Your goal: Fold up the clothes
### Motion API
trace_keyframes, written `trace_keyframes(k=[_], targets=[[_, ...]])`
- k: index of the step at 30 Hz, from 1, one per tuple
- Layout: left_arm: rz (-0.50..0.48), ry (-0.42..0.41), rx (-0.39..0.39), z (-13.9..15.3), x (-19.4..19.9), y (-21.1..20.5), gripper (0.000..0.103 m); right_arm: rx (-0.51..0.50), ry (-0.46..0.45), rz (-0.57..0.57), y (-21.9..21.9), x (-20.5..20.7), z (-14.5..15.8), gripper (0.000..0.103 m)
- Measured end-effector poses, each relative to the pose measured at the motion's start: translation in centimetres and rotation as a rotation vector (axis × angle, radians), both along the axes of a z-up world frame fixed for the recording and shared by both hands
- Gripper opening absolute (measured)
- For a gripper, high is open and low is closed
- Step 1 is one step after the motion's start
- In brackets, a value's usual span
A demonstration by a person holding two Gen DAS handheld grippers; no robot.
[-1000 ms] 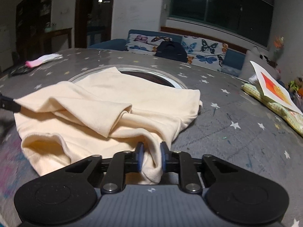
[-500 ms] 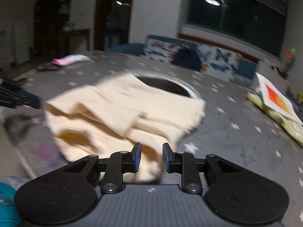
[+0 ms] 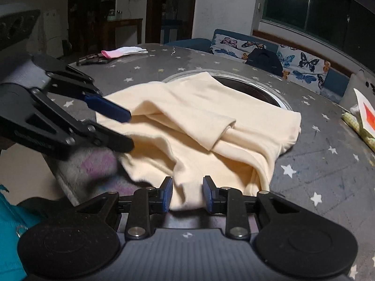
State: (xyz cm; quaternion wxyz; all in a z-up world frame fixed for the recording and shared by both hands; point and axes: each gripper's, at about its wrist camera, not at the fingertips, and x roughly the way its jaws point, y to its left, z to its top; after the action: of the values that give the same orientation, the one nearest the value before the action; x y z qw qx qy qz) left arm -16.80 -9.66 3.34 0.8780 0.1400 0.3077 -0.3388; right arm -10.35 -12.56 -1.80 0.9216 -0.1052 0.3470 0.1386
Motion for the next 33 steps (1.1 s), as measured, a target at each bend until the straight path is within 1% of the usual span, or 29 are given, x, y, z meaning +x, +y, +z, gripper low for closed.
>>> trace_keyframes(k=[1, 2, 3, 5, 6, 7, 8, 10, 13, 14, 16, 18, 20, 22, 24, 27, 30, 33], targets=[[-0.001, 0.002, 0.006, -0.3, -0.1, 0.0, 0.032, -0.009, -0.005, -0.002, 0.0, -0.2, 0.0, 0.019], [-0.002, 0.005, 0.011, -0.5, -0.1, 0.1, 0.024, -0.012, -0.007, -0.006, -0.1, -0.3, 0.0, 0.014], [-0.002, 0.011, 0.011, -0.6, -0.1, 0.2, 0.024, -0.009, -0.007, -0.010, -0.2, -0.3, 0.0, 0.013], [0.003, 0.015, 0.006, -0.7, -0.1, 0.4, 0.013, -0.008, -0.010, -0.010, -0.4, -0.4, 0.2, 0.008], [0.003, 0.014, 0.005, -0.6, -0.1, 0.5, 0.012, -0.007, -0.010, -0.008, -0.4, -0.5, 0.2, 0.006], [0.003, 0.009, 0.007, -0.5, -0.3, 0.6, 0.008, -0.003, -0.013, -0.003, -0.4, -0.6, 0.4, 0.006], [-0.008, -0.001, 0.007, -0.3, -0.5, 0.7, 0.007, -0.001, -0.017, 0.003, -0.4, -0.8, 0.7, 0.005], [-0.048, -0.029, -0.002, 0.2, -1.3, 1.0, 0.005, -0.003, -0.022, 0.020, -0.5, -1.3, 1.1, 0.004], [-0.081, -0.020, 0.010, -0.2, -1.8, 1.1, 0.004, -0.010, 0.002, 0.041, -0.5, -1.8, 1.0, 0.004], [-0.079, -0.006, 0.023, -0.6, -1.7, 1.0, 0.004, -0.010, 0.015, 0.045, -0.5, -1.9, 0.8, 0.004], [-0.095, 0.008, 0.029, -0.8, -1.7, 1.0, 0.004, 0.026, 0.038, 0.053, -0.7, -1.8, 1.0, 0.006], [-0.127, 0.007, 0.016, -0.6, -2.0, 1.1, 0.005, 0.079, 0.022, 0.054, -1.0, -1.8, 1.8, 0.010], [-0.157, -0.004, 0.002, 0.0, -2.3, 1.3, 0.005, 0.116, -0.015, 0.049, -1.1, -1.4, 2.7, 0.010], [-0.166, -0.012, -0.005, 0.3, -2.2, 1.4, 0.005, 0.124, -0.041, 0.036, -1.1, -0.7, 3.0, 0.010], [-0.150, -0.019, -0.009, 0.7, -1.9, 1.4, 0.006, 0.130, -0.044, 0.020, -0.8, 0.5, 2.4, 0.012], [-0.099, -0.033, -0.029, 1.4, -0.9, 1.6, 0.008, 0.147, -0.015, 0.025, -0.3, 1.9, 1.3, 0.012], [-0.051, -0.008, -0.045, 1.3, 0.4, 1.4, 0.010, 0.141, 0.043, 0.067, 0.5, 2.1, 0.0, 0.014], [-0.043, 0.024, -0.040, 0.2, 1.4, 0.8, 0.010, 0.124, 0.077, 0.127, 0.9, 1.4, -0.3, 0.014]])
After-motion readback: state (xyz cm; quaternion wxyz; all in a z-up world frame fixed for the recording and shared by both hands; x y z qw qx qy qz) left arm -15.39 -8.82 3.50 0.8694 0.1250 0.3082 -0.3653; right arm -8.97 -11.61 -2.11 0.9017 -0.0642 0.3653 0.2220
